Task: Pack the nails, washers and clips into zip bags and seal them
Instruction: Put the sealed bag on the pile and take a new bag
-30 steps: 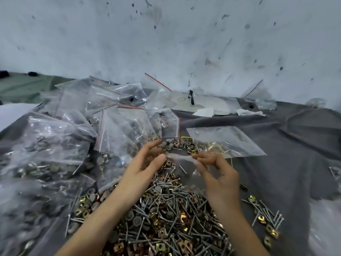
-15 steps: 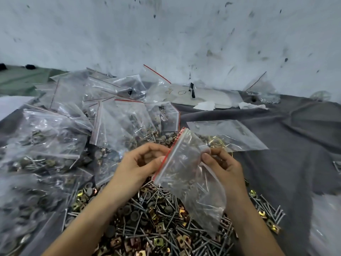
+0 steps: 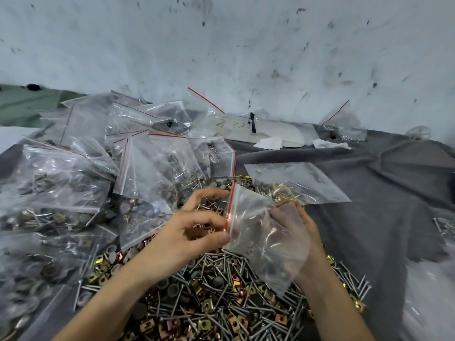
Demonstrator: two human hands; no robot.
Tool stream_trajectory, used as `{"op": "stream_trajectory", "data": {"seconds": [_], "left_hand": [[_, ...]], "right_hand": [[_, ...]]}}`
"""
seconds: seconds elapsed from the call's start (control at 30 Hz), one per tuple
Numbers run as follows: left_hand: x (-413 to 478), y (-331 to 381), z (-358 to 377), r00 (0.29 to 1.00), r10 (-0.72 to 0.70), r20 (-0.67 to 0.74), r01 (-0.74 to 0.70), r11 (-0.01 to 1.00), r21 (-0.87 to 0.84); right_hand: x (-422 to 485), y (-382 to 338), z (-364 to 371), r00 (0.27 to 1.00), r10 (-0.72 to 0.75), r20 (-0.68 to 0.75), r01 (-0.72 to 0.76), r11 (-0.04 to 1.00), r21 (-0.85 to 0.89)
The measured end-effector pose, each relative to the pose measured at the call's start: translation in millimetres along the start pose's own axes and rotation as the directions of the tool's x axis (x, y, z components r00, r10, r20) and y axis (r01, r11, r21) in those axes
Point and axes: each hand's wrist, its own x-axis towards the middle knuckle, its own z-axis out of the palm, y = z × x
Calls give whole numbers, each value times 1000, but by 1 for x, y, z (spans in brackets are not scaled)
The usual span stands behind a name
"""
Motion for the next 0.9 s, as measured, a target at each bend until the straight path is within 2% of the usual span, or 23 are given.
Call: {"op": "stream_trajectory", "data": {"seconds": [0.07, 0.17, 0.23, 0.27, 0.33, 0.4, 0.43, 0.5, 0.57, 0.63, 0.7, 0.8, 0.9], "left_hand": [[2, 2, 2, 999, 20, -43, -19, 1000, 20], [2, -4, 2, 995, -54, -81, 40, 987, -157], [4, -5, -3, 982, -43, -185, 4, 979, -202], [3, -6, -6, 968, -21, -251, -27, 982, -187], [4, -7, -13, 921, 53, -386, -83, 995, -60], [4, -9, -17, 852, 217, -475, -124, 968, 219], [4, -10, -18, 821, 311, -480, -133, 920, 369], [5, -12, -18, 774, 454, -442, -112, 784, 611], [6, -14, -15, 762, 536, -363, -112, 662, 741], [5, -13, -9, 804, 527, -274, -150, 626, 765], [3, -12, -2, 863, 472, -181, -181, 623, 761], [1, -10, 1, 914, 395, -93, -200, 639, 743], [0, -11, -1, 937, 347, -45, -213, 667, 715]], "right_hand": [[-1, 0, 0, 1000, 9, -14, -9, 1000, -5], [1, 1, -4, 1000, -11, -17, 10, 998, -64], [1, 0, -7, 986, -166, -15, 151, 926, -345], [0, -1, -9, 971, -238, 25, 215, 821, -528], [0, -1, -14, 952, -276, 130, 258, 504, -824], [0, -2, -18, 976, -133, 172, 199, 226, -953], [1, -1, -19, 985, -41, 169, 173, 131, -976], [2, -1, -21, 987, 47, 156, 153, 66, -986], [3, -3, -21, 980, 52, 190, 187, 48, -981], [3, -3, -22, 975, 53, 218, 217, 30, -976], [1, -3, -22, 973, 21, 229, 226, 95, -970], [-4, -8, -15, 966, -64, 252, 257, 382, -888], [-14, -17, -1, 929, -172, 328, 356, 652, -669]]}}
